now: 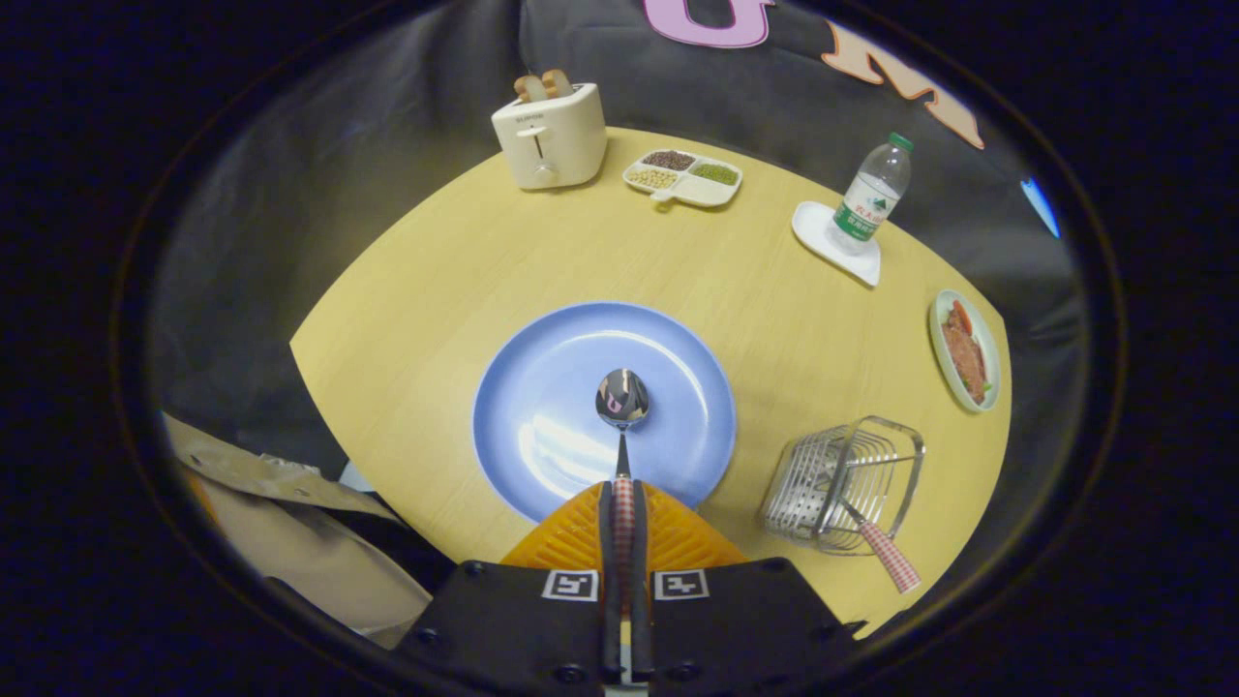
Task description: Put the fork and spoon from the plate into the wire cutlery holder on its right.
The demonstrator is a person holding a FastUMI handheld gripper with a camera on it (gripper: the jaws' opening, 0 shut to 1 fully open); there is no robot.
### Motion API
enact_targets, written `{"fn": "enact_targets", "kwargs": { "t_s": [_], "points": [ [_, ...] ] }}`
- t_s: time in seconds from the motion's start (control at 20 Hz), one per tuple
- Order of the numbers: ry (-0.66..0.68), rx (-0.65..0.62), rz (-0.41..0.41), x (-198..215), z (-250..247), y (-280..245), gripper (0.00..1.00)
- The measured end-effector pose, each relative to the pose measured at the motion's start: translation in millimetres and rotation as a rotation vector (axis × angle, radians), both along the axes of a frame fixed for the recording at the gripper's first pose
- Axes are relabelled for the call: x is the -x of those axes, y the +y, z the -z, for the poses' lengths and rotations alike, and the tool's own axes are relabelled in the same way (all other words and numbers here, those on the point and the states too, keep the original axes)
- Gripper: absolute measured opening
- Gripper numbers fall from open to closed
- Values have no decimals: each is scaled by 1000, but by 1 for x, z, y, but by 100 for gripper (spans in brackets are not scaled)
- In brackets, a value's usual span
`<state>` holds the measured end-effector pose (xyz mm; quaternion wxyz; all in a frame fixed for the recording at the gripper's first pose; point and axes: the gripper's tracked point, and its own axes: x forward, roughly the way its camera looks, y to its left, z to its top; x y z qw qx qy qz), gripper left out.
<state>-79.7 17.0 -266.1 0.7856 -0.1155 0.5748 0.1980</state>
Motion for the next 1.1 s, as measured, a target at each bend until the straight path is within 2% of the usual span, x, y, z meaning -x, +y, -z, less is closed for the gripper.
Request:
{"fn": "enact_targets", "kwargs": {
  "t_s": [0.35,0.6,0.85,1.1],
  "points": [
    [-22,54,-13,-12,-45,-56,7],
    [-42,79,22,-20,-69,-97,7],
    [-11,114,45,-21,-75,-138,7],
    [58,147,26,-16,-67,-160,7]
  ]
}}
